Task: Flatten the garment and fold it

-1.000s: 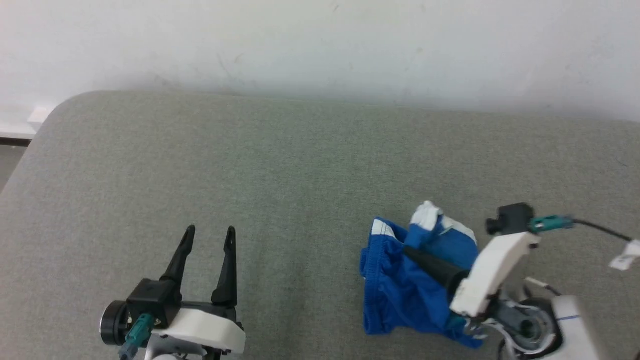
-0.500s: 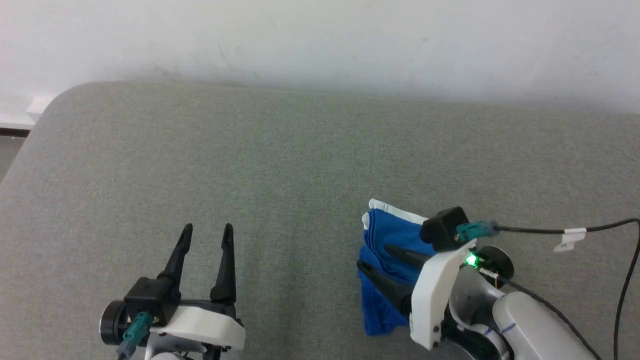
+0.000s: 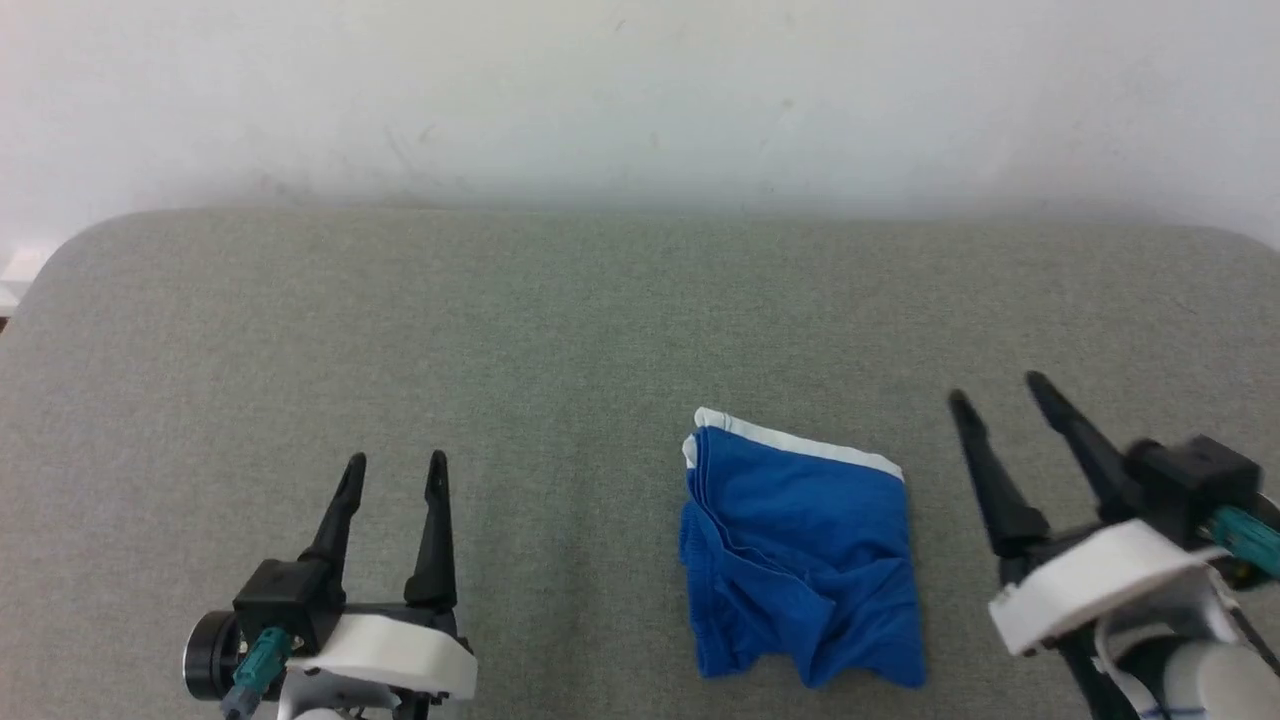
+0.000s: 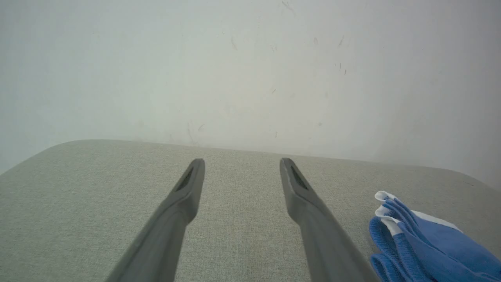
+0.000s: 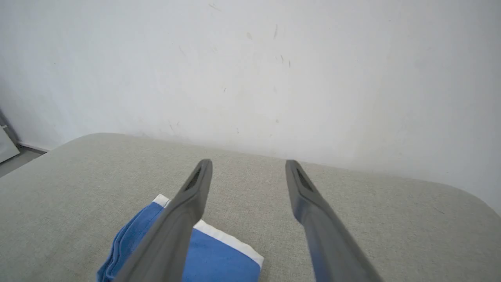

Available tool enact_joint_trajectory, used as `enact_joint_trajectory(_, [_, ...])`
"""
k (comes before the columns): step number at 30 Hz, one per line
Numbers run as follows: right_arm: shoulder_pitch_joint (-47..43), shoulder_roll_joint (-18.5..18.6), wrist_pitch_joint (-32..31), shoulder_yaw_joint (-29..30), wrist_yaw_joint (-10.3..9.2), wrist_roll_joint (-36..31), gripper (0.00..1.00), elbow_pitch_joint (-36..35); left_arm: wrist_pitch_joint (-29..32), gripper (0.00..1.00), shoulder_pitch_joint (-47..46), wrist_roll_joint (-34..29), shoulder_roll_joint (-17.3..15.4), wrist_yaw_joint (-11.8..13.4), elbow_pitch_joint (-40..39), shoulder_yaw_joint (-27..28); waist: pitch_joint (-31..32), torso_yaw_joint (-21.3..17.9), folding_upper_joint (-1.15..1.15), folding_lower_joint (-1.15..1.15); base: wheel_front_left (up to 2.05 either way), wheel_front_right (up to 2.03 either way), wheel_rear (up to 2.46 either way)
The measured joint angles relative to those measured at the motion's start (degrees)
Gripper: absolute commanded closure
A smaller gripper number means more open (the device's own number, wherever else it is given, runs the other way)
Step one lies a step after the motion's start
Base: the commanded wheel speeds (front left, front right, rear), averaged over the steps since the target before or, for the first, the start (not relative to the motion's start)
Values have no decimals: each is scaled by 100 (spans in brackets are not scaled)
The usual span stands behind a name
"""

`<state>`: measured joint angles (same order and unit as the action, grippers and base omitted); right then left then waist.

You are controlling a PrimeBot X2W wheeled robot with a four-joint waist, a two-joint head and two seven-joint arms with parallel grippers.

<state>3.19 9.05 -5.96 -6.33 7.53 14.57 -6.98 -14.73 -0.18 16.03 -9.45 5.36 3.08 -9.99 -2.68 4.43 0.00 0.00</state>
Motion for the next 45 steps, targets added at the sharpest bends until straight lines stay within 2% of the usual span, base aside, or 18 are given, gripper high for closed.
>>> enact_joint_trajectory(6, [-588, -221, 433, 939, 1, -276, 0, -232, 0, 0, 84, 1, -14, 48, 10, 60, 108, -126, 0, 0, 0, 0, 0])
enact_joint_trajectory(13, [-1174, -292, 549, 1407, 1, -279, 0, -380, 0, 0, 147, 30, -24, 53, 60, 82, 193, -177, 0, 0, 0, 0, 0])
enact_joint_trajectory(17, [-1167, -355, -120, 1828, 1, 546, 0, 58, 0, 0, 249, 138, -20, 82, 67, 166, 199, -248, 0, -1, 0, 0, 0])
enact_joint_trajectory(22, [-945, -32, -1573, 2069, -1, 1637, 0, 1081, 0, 0, 271, 172, -2, 29, 90, 148, 181, -197, 0, -1, 0, 0, 0])
enact_joint_trajectory(23, [-876, -1, -1967, 2045, -1, 2022, 0, 1262, 0, 0, 270, 174, 2, 24, 109, 148, 177, -167, 0, 0, 0, 0, 0])
enact_joint_trajectory(26, [-641, -30, -2872, 2153, -1, 2751, 0, 1867, 0, 0, 263, 189, 40, 7, 140, 126, 158, -71, 0, 0, 0, 0, 0])
enact_joint_trajectory(29, [-310, -266, -3587, 2154, -1, 3543, 0, 2240, 0, 0, 231, 189, 113, -30, 160, 122, 123, 44, 0, 0, 0, 0, 0])
enact_joint_trajectory(33, [170, -505, -3923, 1962, -1, 4106, 0, 2562, 0, 0, 185, 186, 202, -78, 178, 122, 51, 191, 0, 0, 0, 0, 0])
enact_joint_trajectory(37, [534, -560, -3947, 1641, -1, 4218, 0, 3139, 0, 0, 66, 147, 303, -129, 219, 105, -47, 376, 0, 0, 0, 0, 0])
enact_joint_trajectory(38, [534, -560, -3947, 1641, -1, 4218, 44, 3139, 0, 0, 66, 147, 303, -129, 219, 105, -47, 376, 0, 0, 0, 0, 0])
enact_joint_trajectory(40, [600, -559, -4005, 1492, 0, 4146, 85, 3352, 0, 0, 62, 111, 341, -135, 215, 118, -77, 444, 0, 0, 0, 0, 0])
enact_joint_trajectory(41, [633, -557, -4039, 1429, 0, 4127, 100, 3399, 0, 0, 62, 88, 355, -152, 213, 123, -91, 471, 0, 0, 0, 0, 0])
enact_joint_trajectory(45, [709, -516, -3976, 1179, 0, 4033, 100, 3373, 0, 0, 63, 18, 381, -186, 213, 175, -116, 524, 0, 1, 0, 0, 0])
